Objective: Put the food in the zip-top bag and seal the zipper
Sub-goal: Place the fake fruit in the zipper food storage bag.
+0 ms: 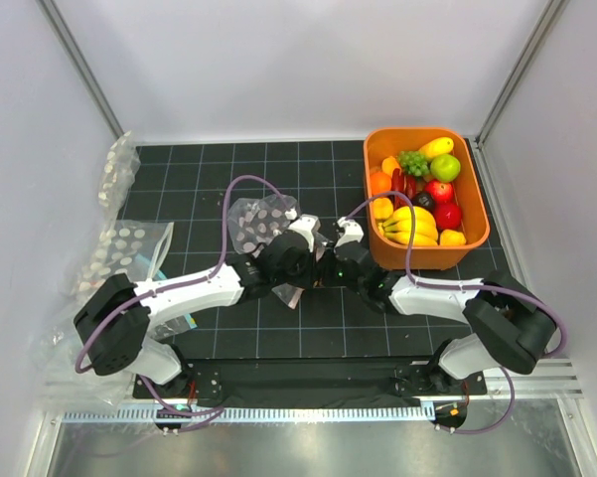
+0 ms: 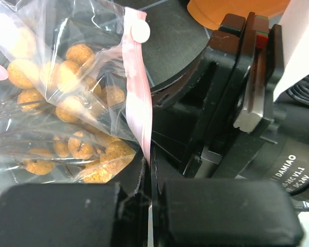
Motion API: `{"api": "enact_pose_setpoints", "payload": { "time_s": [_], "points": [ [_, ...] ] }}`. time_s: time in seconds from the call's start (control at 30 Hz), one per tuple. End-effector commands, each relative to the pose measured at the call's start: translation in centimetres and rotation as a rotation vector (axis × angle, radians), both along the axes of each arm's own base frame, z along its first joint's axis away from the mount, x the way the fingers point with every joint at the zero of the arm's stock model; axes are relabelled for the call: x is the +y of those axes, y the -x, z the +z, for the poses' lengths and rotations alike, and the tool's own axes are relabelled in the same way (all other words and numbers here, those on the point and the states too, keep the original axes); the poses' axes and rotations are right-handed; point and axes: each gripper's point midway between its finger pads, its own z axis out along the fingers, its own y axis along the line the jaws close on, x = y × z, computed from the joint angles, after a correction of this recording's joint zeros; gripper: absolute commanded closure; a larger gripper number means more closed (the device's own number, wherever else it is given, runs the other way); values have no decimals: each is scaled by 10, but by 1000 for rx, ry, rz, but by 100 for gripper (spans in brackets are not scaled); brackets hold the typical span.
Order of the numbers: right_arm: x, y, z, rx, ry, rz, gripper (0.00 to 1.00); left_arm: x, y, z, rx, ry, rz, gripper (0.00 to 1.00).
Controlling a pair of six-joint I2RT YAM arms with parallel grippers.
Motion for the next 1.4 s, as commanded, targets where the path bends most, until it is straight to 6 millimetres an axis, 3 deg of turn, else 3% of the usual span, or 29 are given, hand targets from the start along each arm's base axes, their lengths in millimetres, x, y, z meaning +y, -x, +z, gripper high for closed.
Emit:
{"api": "enact_pose_setpoints", "payload": {
  "time_s": [0.0, 0.07, 0.1, 0.2, 0.4, 0.6, 0.77, 1.0, 1.37],
  "points": [
    [6, -12, 24, -67, -93, -10, 97, -15, -1, 6, -6, 35, -15, 100],
    [2, -13, 24, -66, -88, -20, 97, -12, -9, -6, -12, -11, 14, 100],
    [0, -13, 29, -76, -93, -24, 97, -9, -11, -22, 6, -66, 23, 100],
    [-14, -16, 26, -66, -41, -77, 83, -5, -21, -41, 17, -161, 51, 100],
    [-40, -18, 26, -65, 43, -160, 75, 0, -30, -60, 34, -246, 73, 100],
    [-58, -26, 29, -82, 39, -195, 54, 4, -31, -60, 39, -246, 85, 100],
    [-65, -38, 10, -37, 67, -218, 52, 4, -32, -57, 34, -242, 87, 100],
    [-61, -53, -10, -25, 113, -217, 51, 6, -33, -59, 37, -245, 95, 100],
    [-43, -64, -20, -72, 91, -127, 46, 4, -29, -51, 47, -207, 79, 100]
  ]
}}
